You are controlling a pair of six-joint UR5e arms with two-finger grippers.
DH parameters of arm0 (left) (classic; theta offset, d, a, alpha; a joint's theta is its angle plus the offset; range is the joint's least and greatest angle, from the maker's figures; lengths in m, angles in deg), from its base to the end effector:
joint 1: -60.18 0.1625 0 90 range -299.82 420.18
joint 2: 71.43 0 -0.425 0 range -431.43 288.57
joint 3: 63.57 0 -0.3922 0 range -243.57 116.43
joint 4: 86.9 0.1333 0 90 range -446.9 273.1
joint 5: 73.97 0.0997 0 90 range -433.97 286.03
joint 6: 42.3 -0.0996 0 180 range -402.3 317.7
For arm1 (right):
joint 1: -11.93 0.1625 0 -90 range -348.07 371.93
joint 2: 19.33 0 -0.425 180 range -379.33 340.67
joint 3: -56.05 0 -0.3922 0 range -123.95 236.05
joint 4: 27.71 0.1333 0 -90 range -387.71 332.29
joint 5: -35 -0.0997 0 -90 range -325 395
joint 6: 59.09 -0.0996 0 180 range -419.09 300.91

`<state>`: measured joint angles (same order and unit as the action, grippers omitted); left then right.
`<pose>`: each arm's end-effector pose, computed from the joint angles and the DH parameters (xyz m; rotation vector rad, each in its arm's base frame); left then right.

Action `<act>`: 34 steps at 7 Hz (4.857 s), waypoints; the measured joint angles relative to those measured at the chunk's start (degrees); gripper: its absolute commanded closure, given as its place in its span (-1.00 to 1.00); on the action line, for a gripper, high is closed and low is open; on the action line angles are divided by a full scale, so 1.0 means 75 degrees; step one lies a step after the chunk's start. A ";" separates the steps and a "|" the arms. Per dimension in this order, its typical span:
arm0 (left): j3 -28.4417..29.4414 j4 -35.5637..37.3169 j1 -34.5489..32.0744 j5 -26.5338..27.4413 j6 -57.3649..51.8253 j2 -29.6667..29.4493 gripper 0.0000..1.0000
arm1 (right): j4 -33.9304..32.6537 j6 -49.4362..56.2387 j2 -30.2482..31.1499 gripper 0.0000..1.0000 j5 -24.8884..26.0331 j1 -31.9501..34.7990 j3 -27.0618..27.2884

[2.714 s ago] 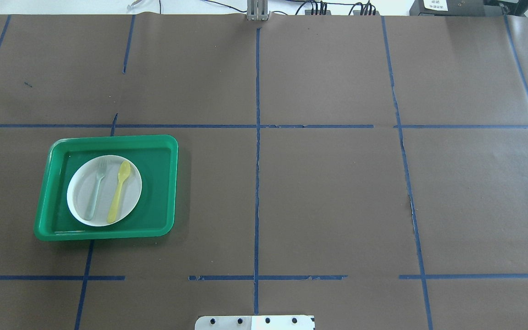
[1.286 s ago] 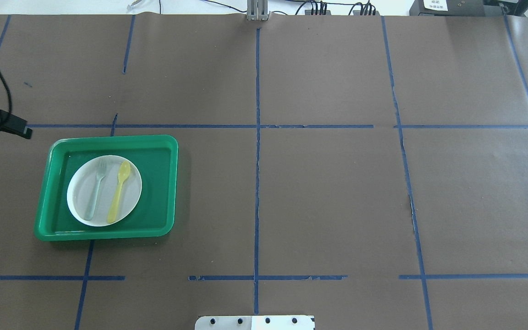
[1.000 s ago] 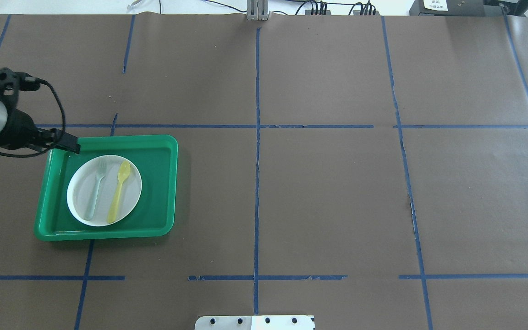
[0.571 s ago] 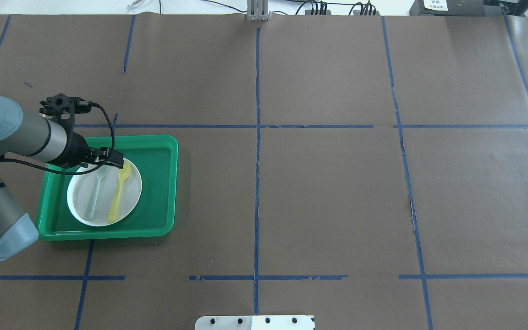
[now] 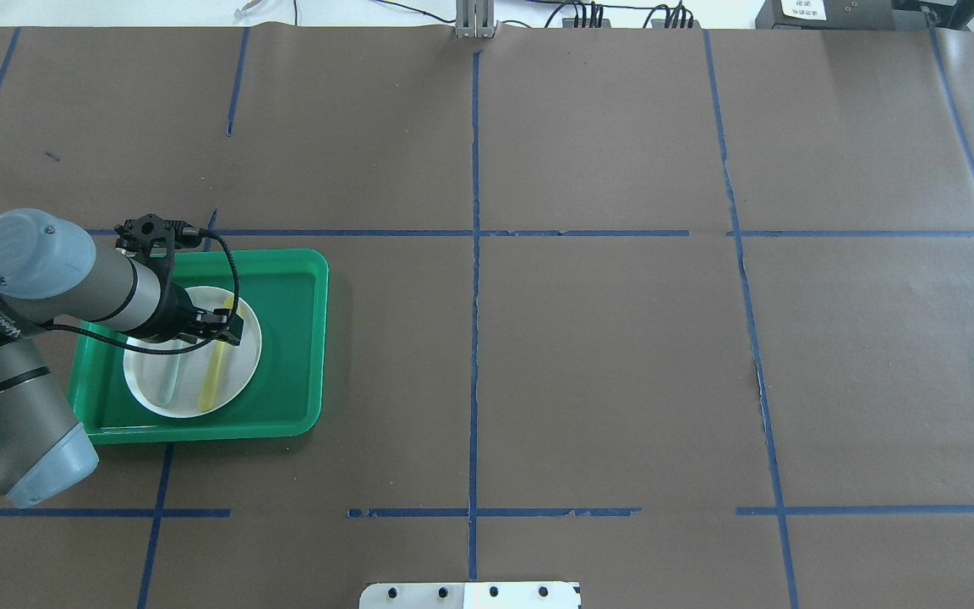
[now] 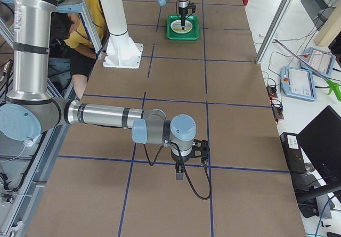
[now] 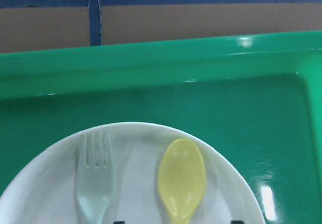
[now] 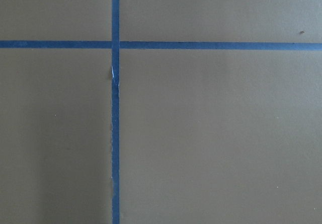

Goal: Place spoon

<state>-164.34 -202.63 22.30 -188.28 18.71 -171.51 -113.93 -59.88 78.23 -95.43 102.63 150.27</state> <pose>0.3975 -0.4261 0.4313 0.1067 0.8875 0.0277 0.0740 -0.4350 0.6817 0.0068 -0.7057 0.0222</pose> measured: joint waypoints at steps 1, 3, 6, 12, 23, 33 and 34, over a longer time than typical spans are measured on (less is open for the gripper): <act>0.0018 0.0008 0.0073 -0.0011 0.0005 0.0004 0.09 | 0.0000 0.0000 0.0000 -1.00 0.0000 0.0000 0.0000; 0.0027 0.0038 0.0179 -0.0017 0.0048 0.0011 0.83 | 0.0000 0.0000 0.0000 -1.00 0.0000 0.0000 0.0000; 0.0037 0.0071 0.0201 -0.0034 0.0116 0.0055 1.00 | 0.0002 0.0005 0.0000 -1.00 0.0000 0.0000 0.0000; -0.0230 0.1295 0.0212 0.0020 0.1212 -0.0999 1.00 | 0.0001 0.0000 0.0000 -1.00 0.0000 0.0000 0.0000; -0.1007 0.2046 -0.3293 -0.0746 -0.3579 0.0959 -1.00 | 0.0003 0.0005 0.0000 -1.00 0.0000 0.0000 0.0000; 0.0429 0.2526 -0.7489 -0.1975 -0.8713 0.2558 -1.00 | 0.0000 0.0000 0.0000 -1.00 0.0000 0.0000 0.0000; 0.0442 0.2514 -0.7489 -0.1982 -0.8704 0.2554 -1.00 | 0.0000 0.0000 0.0000 -1.00 0.0000 0.0000 0.0000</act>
<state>-161.02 -183.78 -33.86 -203.14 -46.56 -152.35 -113.93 -59.88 78.23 -95.43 102.63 150.27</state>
